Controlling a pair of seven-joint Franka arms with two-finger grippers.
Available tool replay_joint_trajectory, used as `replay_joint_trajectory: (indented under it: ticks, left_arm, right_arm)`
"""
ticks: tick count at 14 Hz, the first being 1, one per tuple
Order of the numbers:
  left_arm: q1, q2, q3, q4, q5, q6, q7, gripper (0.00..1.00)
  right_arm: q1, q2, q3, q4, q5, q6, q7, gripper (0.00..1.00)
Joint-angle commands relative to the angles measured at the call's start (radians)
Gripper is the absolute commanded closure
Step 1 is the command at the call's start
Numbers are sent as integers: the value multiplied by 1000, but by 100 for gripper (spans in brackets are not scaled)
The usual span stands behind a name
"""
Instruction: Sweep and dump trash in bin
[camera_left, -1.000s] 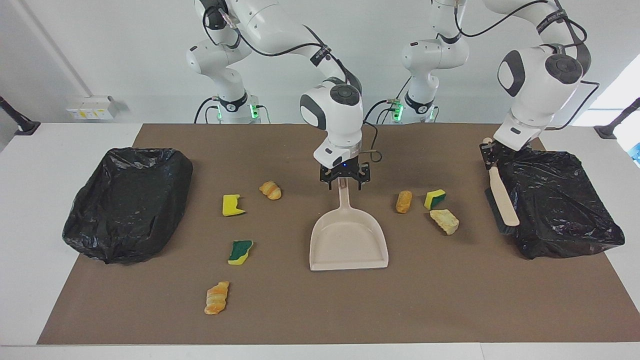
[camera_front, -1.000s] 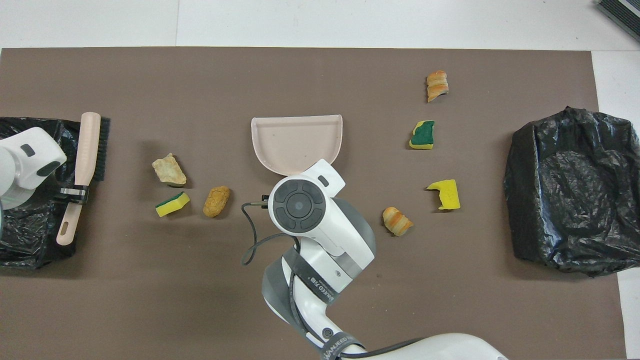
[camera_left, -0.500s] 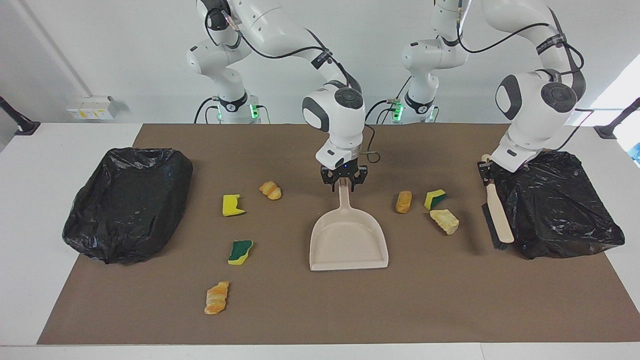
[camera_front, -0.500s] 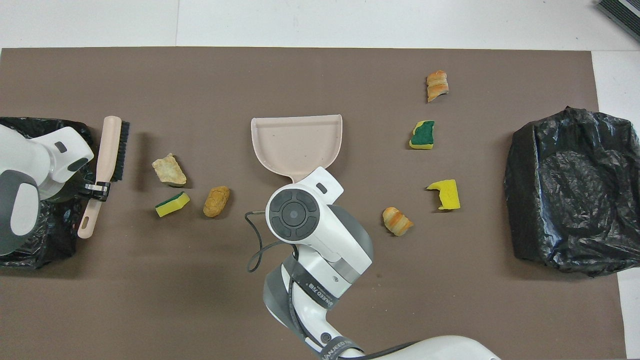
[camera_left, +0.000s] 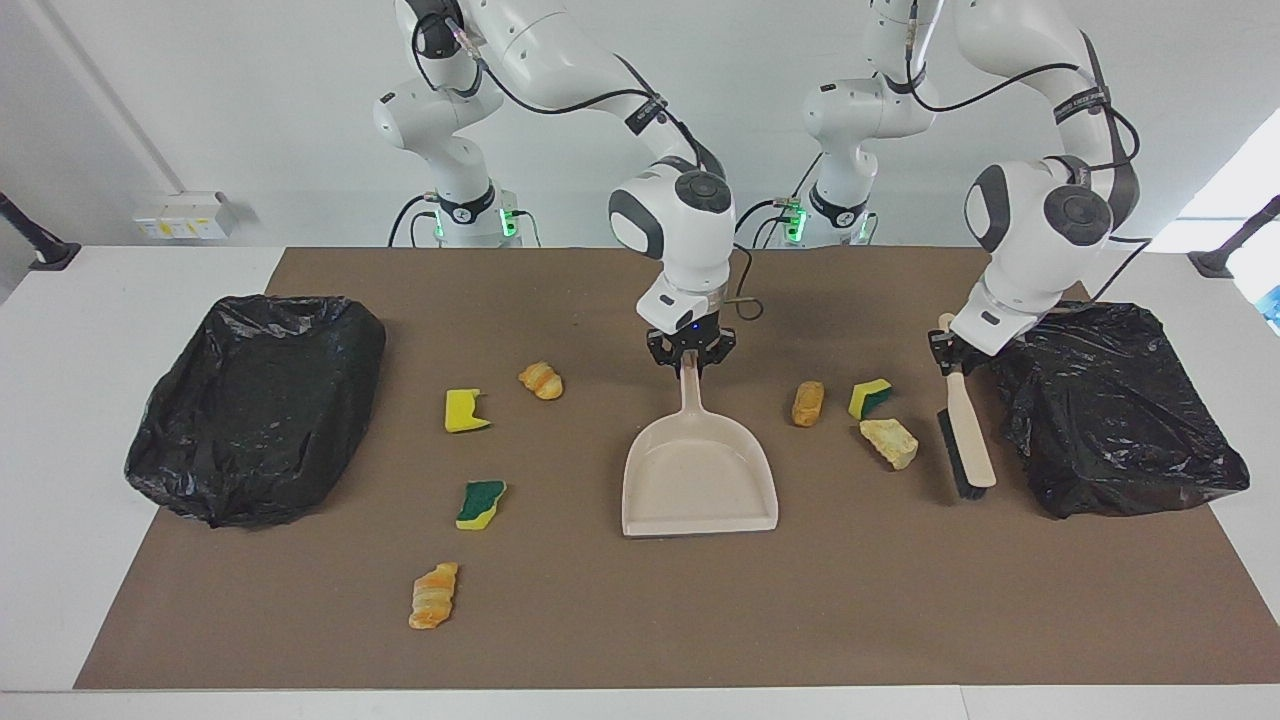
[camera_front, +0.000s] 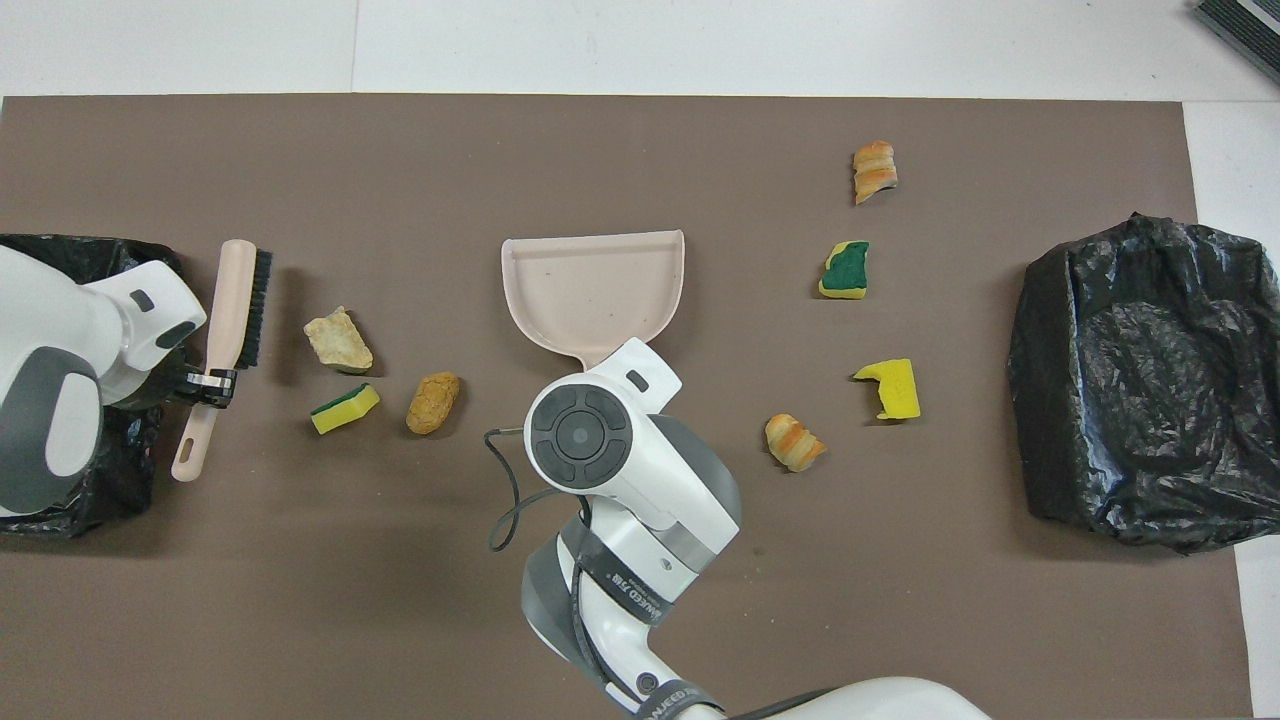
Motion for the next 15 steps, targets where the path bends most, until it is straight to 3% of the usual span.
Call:
replay_joint_trajectory:
  ticks: [1,5,9,12,14,15]
  left_arm:
    - [-78,-83,11,-81,-4,-18,-77,100]
    - [-130,-99,9,-66,-62,-46,-134,100]
    - [-31,-97,22,42,-67,-96,-137,100]
    - [34,-109,22,16,-72,-93,-219,100]
    - [32,-131,22,-24,-87,-89,-220,100]
    - [22,-132,22,-50,-87,-92,-220,100]
  right_arm:
    - [-50,-59,6,-24,1,-73,-167,100]
    - [-102,-75,6,-34,50,-167,-470,100]
    - [-128,-86,6,-44,52,-241,-779,100]
    - [-147,-93,6,-55,52,-290,-1078,100]
    - [-154,-95,4,-67,52,-285,-1397,100]
    - [-171,-95,4,-73,52,-287,-1462,100]
